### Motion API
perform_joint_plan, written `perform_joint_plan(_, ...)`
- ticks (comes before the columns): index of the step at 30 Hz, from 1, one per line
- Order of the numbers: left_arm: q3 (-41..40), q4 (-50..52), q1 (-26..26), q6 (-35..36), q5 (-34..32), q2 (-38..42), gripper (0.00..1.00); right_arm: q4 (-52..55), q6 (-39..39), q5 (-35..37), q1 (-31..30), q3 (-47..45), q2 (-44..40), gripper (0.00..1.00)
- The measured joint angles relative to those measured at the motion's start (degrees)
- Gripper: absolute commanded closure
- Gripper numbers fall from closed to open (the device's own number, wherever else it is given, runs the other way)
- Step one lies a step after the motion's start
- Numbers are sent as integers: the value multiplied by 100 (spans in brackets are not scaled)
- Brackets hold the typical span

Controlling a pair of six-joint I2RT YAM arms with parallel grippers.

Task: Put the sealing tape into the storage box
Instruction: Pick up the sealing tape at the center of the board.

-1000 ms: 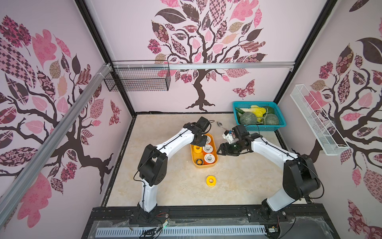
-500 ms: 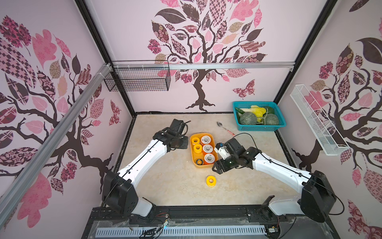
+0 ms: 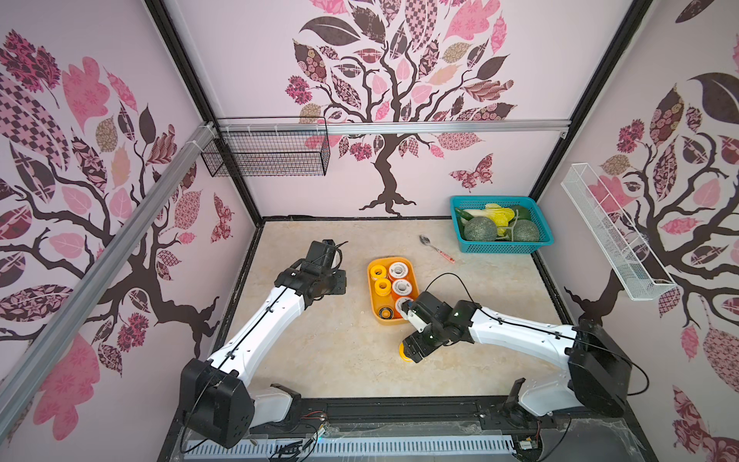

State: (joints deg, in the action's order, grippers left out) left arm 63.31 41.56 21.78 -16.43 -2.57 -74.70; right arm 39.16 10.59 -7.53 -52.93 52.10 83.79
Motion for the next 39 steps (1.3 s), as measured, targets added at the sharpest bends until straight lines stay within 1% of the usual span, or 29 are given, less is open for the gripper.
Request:
perform_joint_plan(5, 0, -4, 0, 0, -17, -4, 73, 39, 96, 278, -273, 245, 466, 10)
perform_joint_plan(17, 0, -7, 0, 2, -15, -4, 73, 85, 188, 699, -525, 662, 1169, 16)
perform_joint_plan(26, 0, -4, 0, 7, -17, -4, 73, 177, 243, 911, -568, 730, 1305, 21)
perform_joint_plan(39, 0, -2, 0, 15, -24, -4, 73, 256, 251, 1019, -577, 730, 1408, 29)
